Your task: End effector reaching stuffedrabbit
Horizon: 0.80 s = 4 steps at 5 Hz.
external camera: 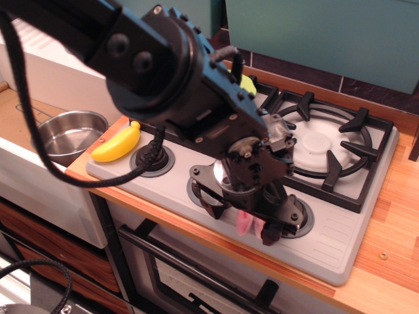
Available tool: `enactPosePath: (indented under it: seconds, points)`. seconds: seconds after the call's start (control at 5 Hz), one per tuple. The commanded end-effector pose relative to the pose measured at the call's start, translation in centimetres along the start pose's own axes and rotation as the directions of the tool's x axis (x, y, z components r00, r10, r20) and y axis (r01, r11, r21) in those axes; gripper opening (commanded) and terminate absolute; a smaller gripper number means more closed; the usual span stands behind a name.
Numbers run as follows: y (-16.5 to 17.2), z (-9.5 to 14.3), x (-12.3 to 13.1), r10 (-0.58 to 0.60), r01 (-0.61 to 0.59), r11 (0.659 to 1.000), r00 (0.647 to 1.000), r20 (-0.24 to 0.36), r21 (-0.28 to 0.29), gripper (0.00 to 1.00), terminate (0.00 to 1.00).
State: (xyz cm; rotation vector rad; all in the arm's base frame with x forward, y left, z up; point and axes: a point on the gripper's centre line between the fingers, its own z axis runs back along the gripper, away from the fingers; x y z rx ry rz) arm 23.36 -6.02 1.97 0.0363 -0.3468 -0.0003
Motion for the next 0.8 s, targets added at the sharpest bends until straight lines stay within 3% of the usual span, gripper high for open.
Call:
enactPosePath:
  seconds: [0.0, 0.4, 0.6]
  points:
    - [-0.43, 0.15, 1.74, -0.016, 0.016, 1.000, 1.000, 0.025, -0.015, 1.00, 0.00]
    - [-0.43, 0.15, 1.74, -0.016, 0.016, 1.000, 1.000, 0.025, -0.015, 1.00, 0.00]
    - [-0.43, 0.15, 1.74, -0.016, 0.016, 1.000, 1.000, 0.025, -0.015, 1.00, 1.00]
